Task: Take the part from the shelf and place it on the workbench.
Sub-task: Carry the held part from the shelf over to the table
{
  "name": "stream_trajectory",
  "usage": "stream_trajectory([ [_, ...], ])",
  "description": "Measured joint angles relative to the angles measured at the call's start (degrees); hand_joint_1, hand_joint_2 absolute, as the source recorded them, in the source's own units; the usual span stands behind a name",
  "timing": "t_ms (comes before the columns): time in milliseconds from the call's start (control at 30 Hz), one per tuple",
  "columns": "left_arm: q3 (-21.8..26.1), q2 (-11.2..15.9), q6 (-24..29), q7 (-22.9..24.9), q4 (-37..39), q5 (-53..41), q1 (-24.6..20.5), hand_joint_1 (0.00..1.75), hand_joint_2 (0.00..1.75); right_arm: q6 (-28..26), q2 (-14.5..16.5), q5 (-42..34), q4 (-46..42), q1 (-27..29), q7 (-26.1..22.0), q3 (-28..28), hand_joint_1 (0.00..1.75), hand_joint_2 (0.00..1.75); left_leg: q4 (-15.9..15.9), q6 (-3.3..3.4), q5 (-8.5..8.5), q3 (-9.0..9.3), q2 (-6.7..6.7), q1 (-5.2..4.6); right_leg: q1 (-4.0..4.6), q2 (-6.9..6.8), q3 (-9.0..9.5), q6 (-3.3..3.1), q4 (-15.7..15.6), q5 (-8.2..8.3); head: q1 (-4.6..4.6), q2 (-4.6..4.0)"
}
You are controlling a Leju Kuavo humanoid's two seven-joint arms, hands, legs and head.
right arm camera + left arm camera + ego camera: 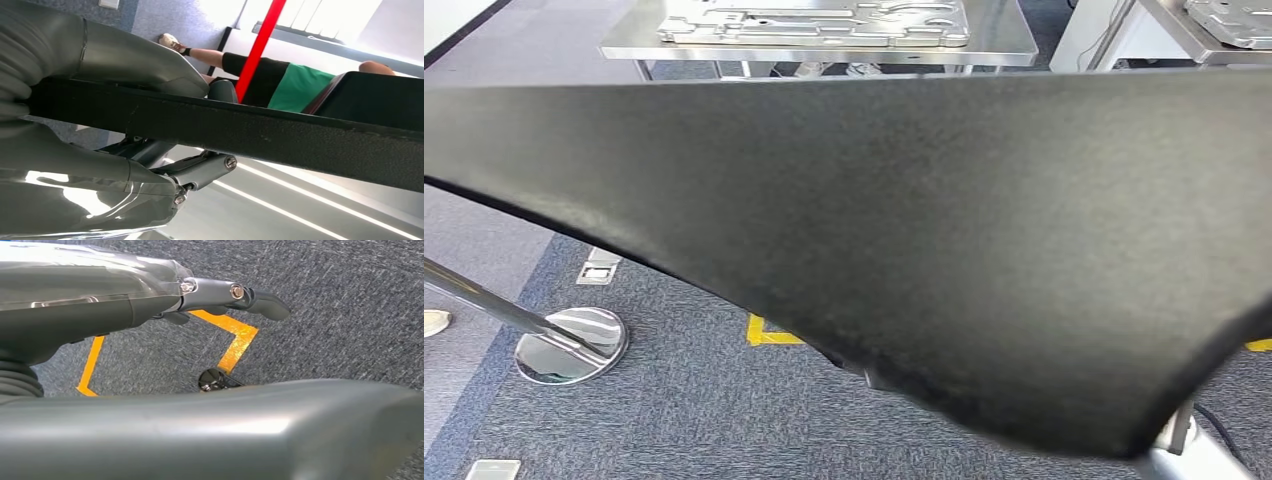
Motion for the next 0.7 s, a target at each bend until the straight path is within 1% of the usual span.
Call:
stream_trajectory([
  [167,0.7,0.0,-0.2,0.0,0.0,-0.1,0.0,0.0,0.0,0.2,0.0,-0.1,0.0,-0.1,0.0,0.1,1.75,1.75,0.0,0.0,0.0,0.0,0.0,0.0,0.0,0.0,0.0,0.0,0.0,0.0,0.0,0.0],
  [367,1.0,0.0,-0.6,0.2,0.0,-0.4,0.0,0.0,0.0,0.3,0.0,-0.3,0.0,-0.2,0.0,0.3,1.75,1.75,0.1,0.13,-0.08,-0.03,-0.01,-0.2,-0.28,-0.02,0.01,0.14,-0.1,0.05,0.0,0.0],
  [500,1.0,0.0,-0.6,0.2,0.0,-0.5,0.0,0.0,0.0,0.4,0.1,-0.3,0.0,-0.3,0.0,0.7,1.75,1.75,0.4,0.48,-0.25,-0.07,-0.01,-0.45,-0.53,-0.02,0.08,0.62,-0.1,0.05,0.0,0.0],
  [533,1.0,0.0,-0.6,0.2,0.0,-0.5,0.0,0.0,0.0,0.4,0.1,-0.3,0.0,-0.3,0.0,0.8,1.75,1.75,0.4,0.64,-0.26,-0.07,-0.01,-0.52,-0.59,-0.01,0.13,0.82,-0.2,0.09,0.0,0.0],
  [600,1.0,0.0,-0.6,0.2,0.0,-0.5,0.0,0.0,0.0,0.4,0.1,-0.3,0.0,-0.4,0.0,0.9,1.75,1.75,-0.3,1.18,0.08,0.33,0.04,-0.36,-0.53,-0.02,0.36,1.22,-0.3,-0.03,0.01,0.0],
  [633,1.0,0.0,-0.6,0.2,0.0,-0.6,0.0,0.0,0.0,0.4,0.1,-0.3,0.0,-0.5,0.0,0.9,1.75,1.75,-0.8,1.49,0.34,0.65,0.1,-0.17,-0.46,-0.02,0.16,1.3,0.4,-0.62,0.01,0.0],
  [667,1.0,0.0,-0.6,0.2,0.0,-0.6,0.0,0.0,0.0,0.4,0.1,-0.4,0.0,-0.7,0.0,0.9,1.75,1.75,-1.3,1.74,0.58,0.95,0.17,0.05,-0.39,-0.04,-0.57,1.34,2.2,-1.79,0.01,0.0],
  [700,1.0,0.0,-0.6,0.2,0.0,-0.6,0.0,0.0,0.0,0.4,0.1,-0.4,0.0,-0.7,0.0,0.9,1.75,1.75,-1.5,1.87,0.7,1.14,0.23,0.18,-0.4,-0.06,-1.97,1.31,5.3,-3.44,0.01,0.0],
])
